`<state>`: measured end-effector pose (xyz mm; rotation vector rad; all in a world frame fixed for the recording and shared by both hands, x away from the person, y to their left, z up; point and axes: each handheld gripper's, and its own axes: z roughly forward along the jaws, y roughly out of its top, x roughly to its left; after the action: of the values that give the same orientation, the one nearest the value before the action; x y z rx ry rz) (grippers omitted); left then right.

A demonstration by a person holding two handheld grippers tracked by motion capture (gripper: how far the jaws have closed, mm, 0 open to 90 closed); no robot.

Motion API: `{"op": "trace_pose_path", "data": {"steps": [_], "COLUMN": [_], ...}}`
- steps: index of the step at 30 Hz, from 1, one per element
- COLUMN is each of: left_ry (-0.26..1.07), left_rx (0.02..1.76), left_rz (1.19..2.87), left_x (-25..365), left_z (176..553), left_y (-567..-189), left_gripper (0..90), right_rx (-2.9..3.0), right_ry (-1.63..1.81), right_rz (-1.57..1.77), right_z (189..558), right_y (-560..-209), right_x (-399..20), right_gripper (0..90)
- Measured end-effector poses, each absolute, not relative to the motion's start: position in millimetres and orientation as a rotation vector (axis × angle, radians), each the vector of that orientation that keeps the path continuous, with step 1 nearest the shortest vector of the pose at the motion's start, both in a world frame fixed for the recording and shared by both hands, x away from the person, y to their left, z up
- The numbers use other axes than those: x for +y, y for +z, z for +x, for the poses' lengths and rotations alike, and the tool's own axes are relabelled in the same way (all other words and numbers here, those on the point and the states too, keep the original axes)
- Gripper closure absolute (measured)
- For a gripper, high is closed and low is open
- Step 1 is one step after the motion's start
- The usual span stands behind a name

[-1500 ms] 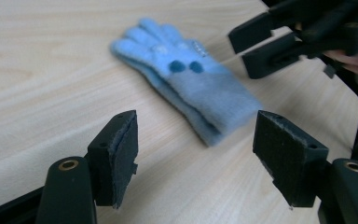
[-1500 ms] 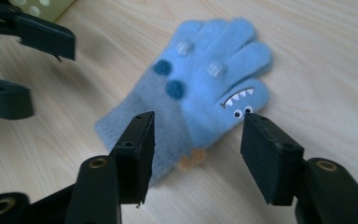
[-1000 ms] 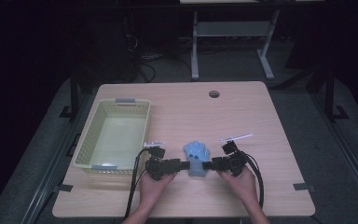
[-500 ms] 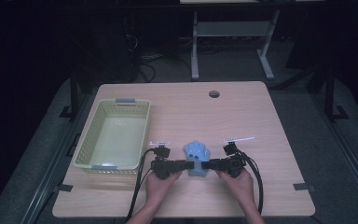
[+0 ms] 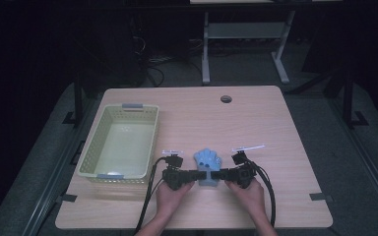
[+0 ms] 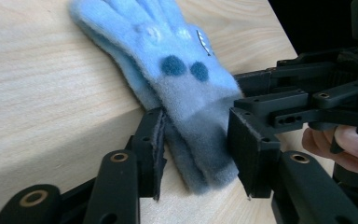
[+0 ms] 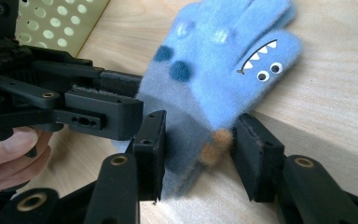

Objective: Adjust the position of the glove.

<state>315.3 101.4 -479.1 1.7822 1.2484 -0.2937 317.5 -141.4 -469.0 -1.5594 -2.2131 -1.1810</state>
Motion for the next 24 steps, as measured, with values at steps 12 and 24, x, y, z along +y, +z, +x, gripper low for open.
{"op": "trace_pose_path", "data": {"steps": [12, 24], "left_ry": [-0.35, -0.397], "left_rx": [1.269, 1.238], "left_rz": [1.752, 1.718], "left_x": [98.6, 102.3], "left_z": [319.2, 321.8], "left_y": [-482.9, -486.7], "left_gripper": [64.9, 71.4], "right_rx": [-2.189, -2.14], "right_ry": [-1.211, -1.233], "right_rz": [-1.54, -1.48], "right_z": [315.9, 320.1], "right_y": [-473.8, -476.0], "right_x": [-139.7, -143.5], "right_gripper": [65.7, 73.0]}}
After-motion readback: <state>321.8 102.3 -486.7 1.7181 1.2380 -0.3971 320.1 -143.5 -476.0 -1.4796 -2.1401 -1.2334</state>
